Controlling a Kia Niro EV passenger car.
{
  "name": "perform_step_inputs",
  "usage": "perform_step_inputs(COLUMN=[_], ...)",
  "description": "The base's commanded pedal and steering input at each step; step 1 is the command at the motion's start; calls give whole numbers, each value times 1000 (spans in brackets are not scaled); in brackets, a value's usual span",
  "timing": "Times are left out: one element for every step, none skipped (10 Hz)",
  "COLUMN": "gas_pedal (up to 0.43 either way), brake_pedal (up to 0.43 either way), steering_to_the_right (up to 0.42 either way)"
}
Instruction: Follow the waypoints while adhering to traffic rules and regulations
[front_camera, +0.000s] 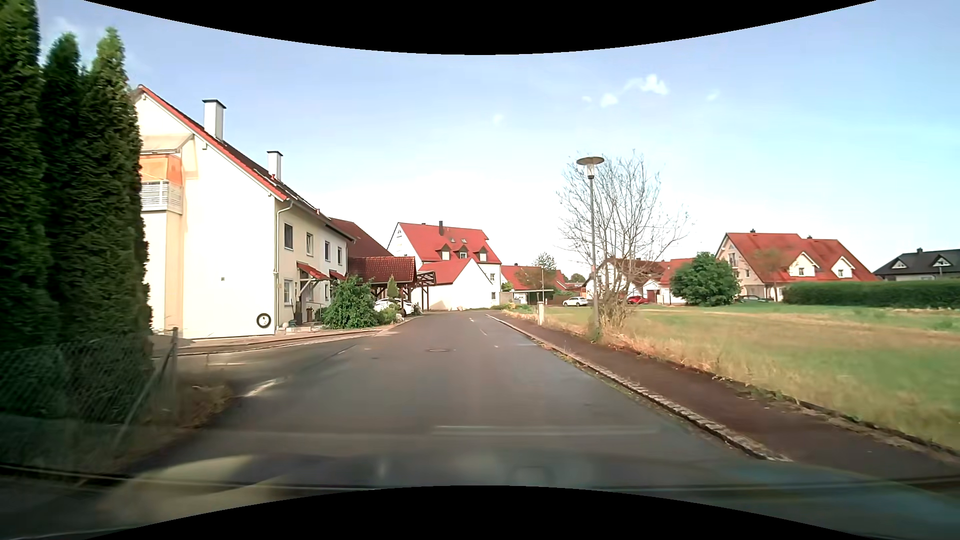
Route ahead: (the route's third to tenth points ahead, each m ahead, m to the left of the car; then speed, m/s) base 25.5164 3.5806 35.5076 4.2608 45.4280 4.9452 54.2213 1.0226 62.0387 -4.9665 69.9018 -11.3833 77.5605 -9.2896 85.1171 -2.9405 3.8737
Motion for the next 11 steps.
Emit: perform_step_inputs(gas_pedal=[87, 87, 87, 87, 87, 87, 87, 87, 98, 98, 118], brake_pedal=[0, 0, 0, 0, 0, 0, 0, 0, 0, 0, 0], steering_to_the_right=[0, 0, 0, -1, -4, -13, -18, -19, -18, -18, -19])
